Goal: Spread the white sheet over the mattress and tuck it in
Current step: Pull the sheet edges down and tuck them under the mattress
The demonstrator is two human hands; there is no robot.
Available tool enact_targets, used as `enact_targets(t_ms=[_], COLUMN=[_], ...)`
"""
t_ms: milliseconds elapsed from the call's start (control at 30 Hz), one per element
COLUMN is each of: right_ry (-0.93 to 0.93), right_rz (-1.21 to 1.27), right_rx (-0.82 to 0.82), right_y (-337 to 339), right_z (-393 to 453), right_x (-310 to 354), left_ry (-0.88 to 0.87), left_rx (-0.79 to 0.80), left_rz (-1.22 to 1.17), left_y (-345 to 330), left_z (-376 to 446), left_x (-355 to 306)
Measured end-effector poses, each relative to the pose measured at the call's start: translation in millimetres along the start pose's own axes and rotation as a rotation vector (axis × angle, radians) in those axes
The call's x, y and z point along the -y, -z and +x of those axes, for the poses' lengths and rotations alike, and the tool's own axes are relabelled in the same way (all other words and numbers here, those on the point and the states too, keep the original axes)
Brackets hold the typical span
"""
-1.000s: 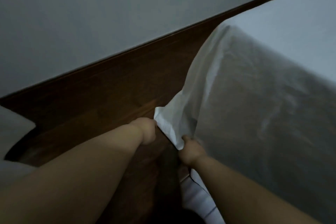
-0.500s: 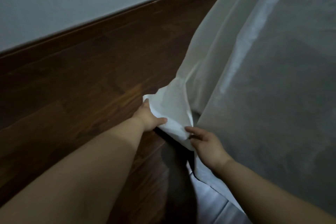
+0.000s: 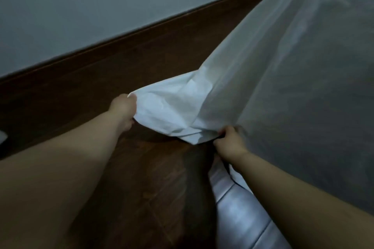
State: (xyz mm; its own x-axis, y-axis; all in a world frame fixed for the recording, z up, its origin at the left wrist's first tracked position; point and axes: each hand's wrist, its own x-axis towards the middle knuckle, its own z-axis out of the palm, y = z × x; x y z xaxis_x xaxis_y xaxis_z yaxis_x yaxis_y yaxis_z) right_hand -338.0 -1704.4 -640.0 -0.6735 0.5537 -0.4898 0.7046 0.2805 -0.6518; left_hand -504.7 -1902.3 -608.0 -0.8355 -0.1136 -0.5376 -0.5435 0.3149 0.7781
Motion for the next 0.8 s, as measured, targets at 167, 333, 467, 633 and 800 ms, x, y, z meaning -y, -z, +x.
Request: enact_targets(t_ms=[167,333,467,633,800], right_ry=[-0.041,0.012,0.036,-0.081,-0.114], right_rz=[0.109,0.398,0.509,0.572,0.767], right_rx=[0.154,0.338,0.473,0.405,0.241], right_y=[-13,-32,-27,-26,-20], right_z=[-15,-12,-27,-21,-13], right_x=[8,15,47,62,56], left_ry=[0.065,0.234,0.414,0.382,0.209], left_rx=[-0.158,-0.151,0.140,0.514,0.409], left_rz=[0.254,0.176,-0.052,-0.012,0.107], left_y=[42,57,48,-1,-30], left_z=[-21,-28,-52,-78,-75], left_x=[1,-6,-6,-7,0])
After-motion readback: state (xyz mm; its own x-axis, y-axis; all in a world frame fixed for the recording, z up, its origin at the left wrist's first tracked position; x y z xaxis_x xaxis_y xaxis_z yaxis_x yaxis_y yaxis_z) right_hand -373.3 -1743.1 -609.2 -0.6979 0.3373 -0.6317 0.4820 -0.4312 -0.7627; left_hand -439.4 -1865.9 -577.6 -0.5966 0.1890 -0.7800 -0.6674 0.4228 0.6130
